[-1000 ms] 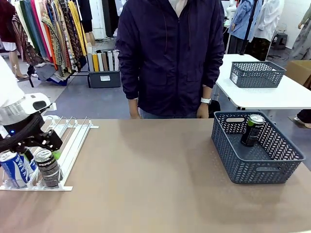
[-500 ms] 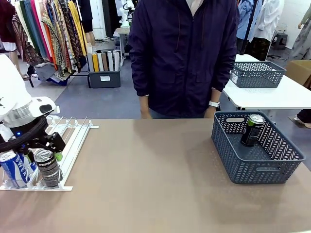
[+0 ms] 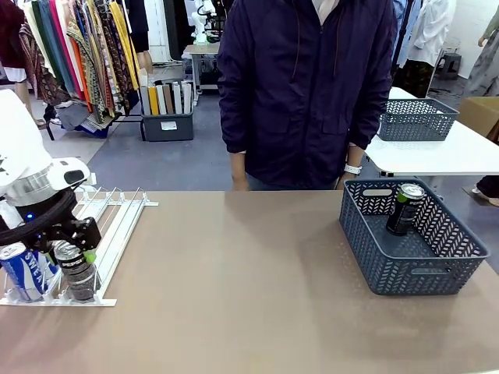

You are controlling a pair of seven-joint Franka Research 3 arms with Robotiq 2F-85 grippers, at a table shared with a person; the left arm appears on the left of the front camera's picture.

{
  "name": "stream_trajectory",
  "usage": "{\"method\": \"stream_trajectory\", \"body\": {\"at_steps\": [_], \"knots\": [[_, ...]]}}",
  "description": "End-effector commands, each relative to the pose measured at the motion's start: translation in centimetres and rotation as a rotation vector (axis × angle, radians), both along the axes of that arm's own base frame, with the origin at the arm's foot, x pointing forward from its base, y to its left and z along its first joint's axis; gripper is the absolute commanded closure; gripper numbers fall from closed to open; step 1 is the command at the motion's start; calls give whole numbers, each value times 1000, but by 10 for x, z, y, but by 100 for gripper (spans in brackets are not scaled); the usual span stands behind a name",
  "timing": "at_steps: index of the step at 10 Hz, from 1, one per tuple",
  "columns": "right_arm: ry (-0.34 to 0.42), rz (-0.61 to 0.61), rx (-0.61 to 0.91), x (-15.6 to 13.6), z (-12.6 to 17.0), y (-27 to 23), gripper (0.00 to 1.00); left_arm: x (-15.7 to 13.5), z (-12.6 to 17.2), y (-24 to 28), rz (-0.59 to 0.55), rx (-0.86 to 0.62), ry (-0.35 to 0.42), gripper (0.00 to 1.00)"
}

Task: Retrieve and store the cans from the dispenser.
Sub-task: Pick up the last remaining can from one row of the Automatic Can Dispenser and place it in the middle of the table.

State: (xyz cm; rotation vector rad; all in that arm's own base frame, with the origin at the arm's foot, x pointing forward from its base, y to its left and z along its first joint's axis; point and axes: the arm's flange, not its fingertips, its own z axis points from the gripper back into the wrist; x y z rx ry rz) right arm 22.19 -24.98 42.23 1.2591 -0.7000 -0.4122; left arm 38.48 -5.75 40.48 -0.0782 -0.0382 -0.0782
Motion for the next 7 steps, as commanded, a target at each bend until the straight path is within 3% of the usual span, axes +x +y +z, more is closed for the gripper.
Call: {"method": "stream_trajectory", "body": {"at_steps": [1,5,7], "knots": [[-36,-7,6,2,3,0,0,3,0,-3,10,32,6,100],[-36,-7,6,2,3,0,0,3,0,-4,7,33,3,100],[-36,-7,6,2,3,0,0,-3,33,-7,-12,48,-58,100]]}}
